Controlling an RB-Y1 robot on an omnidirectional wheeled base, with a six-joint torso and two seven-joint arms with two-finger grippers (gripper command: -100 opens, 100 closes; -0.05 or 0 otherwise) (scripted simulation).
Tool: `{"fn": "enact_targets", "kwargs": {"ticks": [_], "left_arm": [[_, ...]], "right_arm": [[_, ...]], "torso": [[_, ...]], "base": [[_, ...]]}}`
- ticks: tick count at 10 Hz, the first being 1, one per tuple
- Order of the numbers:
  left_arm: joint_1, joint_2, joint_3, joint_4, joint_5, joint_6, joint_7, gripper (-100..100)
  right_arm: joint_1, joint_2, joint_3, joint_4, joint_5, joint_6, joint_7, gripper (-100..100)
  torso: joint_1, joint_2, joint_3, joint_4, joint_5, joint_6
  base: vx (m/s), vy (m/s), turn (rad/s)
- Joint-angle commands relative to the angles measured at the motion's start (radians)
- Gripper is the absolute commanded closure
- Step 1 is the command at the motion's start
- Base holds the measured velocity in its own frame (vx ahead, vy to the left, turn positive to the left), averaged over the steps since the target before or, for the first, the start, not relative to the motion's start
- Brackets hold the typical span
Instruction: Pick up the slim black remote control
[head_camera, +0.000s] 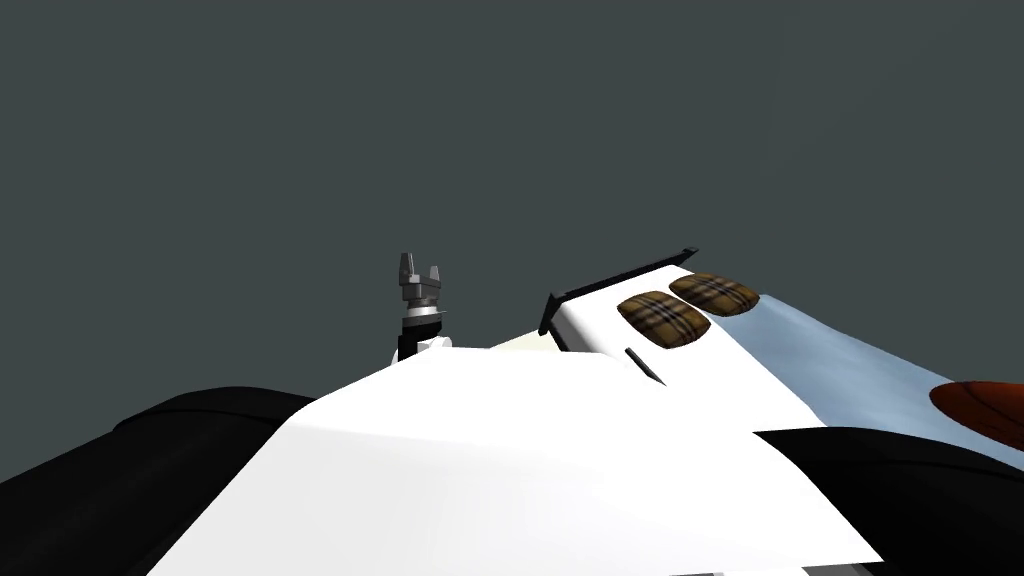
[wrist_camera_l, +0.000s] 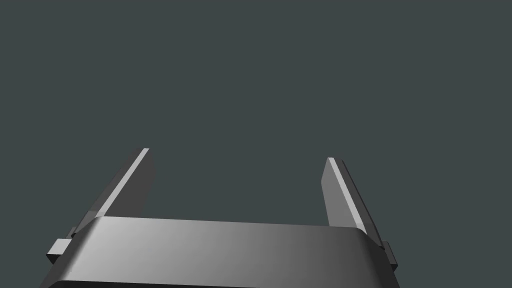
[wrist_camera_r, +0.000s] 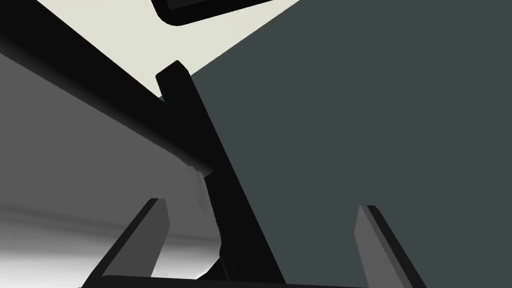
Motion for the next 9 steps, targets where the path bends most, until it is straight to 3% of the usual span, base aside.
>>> {"fn": "enact_targets", "kwargs": {"ticks": [1,7,9], "left_arm": [[0.0,0.0,0.0,0.0,0.0,0.0,0.0,0],[0.0,0.0,0.0,0.0,0.0,0.0,0.0,0],[0.0,0.0,0.0,0.0,0.0,0.0,0.0,0]], "right_arm": [[0.015,-0.019,0.015,0.05,0.018,0.001,0.002,-100],[0.043,-0.086,0.057,0.191,0.054,0.029,-0.022,-100],[0.062,-0.123,0.078,0.266,0.071,0.046,-0.038,-100]], "torso": [[0.0,0.0,0.0,0.0,0.0,0.0],[-0.002,-0.001,-0.001,0.0,0.0,-0.001],[-0.001,-0.002,-0.001,0.0,0.0,-0.001]], "base": [[0.011,-0.034,0.33],[0.018,-0.049,0.261],[0.032,-0.061,0.303]]}}
